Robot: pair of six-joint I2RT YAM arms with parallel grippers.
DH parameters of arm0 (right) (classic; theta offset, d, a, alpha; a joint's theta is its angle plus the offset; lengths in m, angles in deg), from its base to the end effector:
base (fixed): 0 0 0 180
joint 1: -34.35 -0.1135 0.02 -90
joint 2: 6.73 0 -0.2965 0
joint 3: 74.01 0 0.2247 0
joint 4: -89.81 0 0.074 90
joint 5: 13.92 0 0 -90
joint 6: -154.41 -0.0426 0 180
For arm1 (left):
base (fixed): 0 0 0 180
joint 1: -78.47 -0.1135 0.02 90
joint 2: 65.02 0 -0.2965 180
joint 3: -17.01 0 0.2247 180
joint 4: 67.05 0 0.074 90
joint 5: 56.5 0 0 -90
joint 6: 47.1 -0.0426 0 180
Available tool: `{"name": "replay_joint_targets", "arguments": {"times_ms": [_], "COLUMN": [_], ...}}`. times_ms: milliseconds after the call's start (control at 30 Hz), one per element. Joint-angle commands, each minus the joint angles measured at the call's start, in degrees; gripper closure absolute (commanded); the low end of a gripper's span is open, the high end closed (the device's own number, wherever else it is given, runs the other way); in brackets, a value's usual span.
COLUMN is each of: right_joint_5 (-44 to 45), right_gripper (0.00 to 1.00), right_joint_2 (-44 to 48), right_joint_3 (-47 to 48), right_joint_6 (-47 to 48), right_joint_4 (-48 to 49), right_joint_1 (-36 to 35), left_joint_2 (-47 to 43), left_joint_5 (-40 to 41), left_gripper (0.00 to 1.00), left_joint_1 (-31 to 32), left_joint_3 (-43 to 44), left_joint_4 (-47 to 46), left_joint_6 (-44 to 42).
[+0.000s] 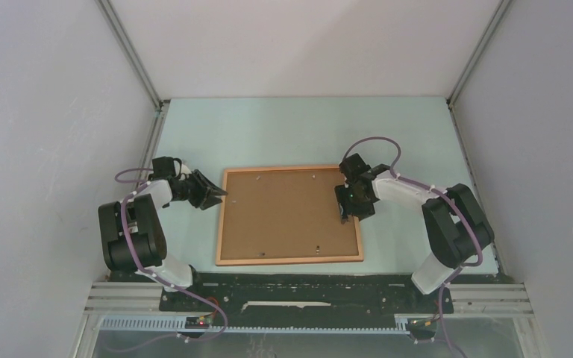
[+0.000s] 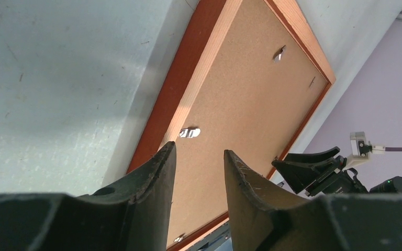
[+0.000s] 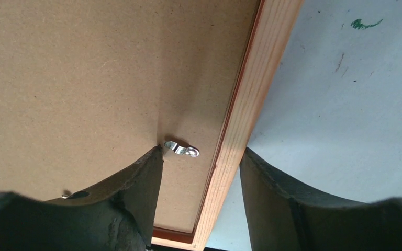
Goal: Put the photo into the frame
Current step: Place the photo frame item in the photo frame.
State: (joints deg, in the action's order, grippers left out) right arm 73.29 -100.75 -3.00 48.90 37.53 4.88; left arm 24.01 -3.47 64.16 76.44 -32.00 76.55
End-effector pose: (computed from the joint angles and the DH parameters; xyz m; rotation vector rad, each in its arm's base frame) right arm 0.2403 0.1382 0.2087 -0.3634 2.8929 0.2096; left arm 0.2550 0.0386 0.2013 -0.8962 2.5057 -0.9748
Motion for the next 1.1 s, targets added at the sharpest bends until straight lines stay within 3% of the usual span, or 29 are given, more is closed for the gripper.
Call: {"name": "replay_joint_targets", "arguments": {"times_ms": [0, 300, 633, 800, 867, 967, 1067], "right_joint_5": [2.52, 2.79, -0.27, -0.99, -0.72, -1.27, -1.60], "right_gripper": [0.39, 0.48, 0.85, 0.79, 0.83, 0.98, 1.00], "right_joint_2": [-0.77, -2.99, -3.04, -2.22, -1.76, -1.44, -1.13], "right_joint_3": [0.02, 1.11, 1.77, 1.78, 1.78, 1.78, 1.76], "right_joint_6": [-2.11, -3.35, -6.95, -7.42, -8.17, -9.80, -12.57], "right_joint_4": [2.93, 4.19, 5.17, 5.74, 5.90, 6.17, 6.15], "right_joint_1": [-1.89, -1.93, 0.12, 0.15, 0.36, 0.92, 1.31], "left_joint_2": [-1.24, -0.70, -0.79, -0.83, -0.89, -0.71, -0.62], "left_joint_5": [-2.04, -2.67, -2.84, -2.90, -2.97, -3.10, -3.28], "left_gripper": [0.56, 0.59, 0.60, 0.61, 0.61, 0.61, 0.61], "left_joint_1": [0.50, 0.47, 0.44, 0.51, 0.48, 0.48, 0.43], "left_joint_3": [-0.70, -0.75, -0.88, -0.89, -0.96, -0.96, -1.05], "left_joint_4": [-1.11, -1.64, -1.81, -1.81, -1.95, -2.07, -2.30], "left_joint_6": [0.77, 1.06, 1.12, 1.16, 1.25, 1.31, 1.48]}}
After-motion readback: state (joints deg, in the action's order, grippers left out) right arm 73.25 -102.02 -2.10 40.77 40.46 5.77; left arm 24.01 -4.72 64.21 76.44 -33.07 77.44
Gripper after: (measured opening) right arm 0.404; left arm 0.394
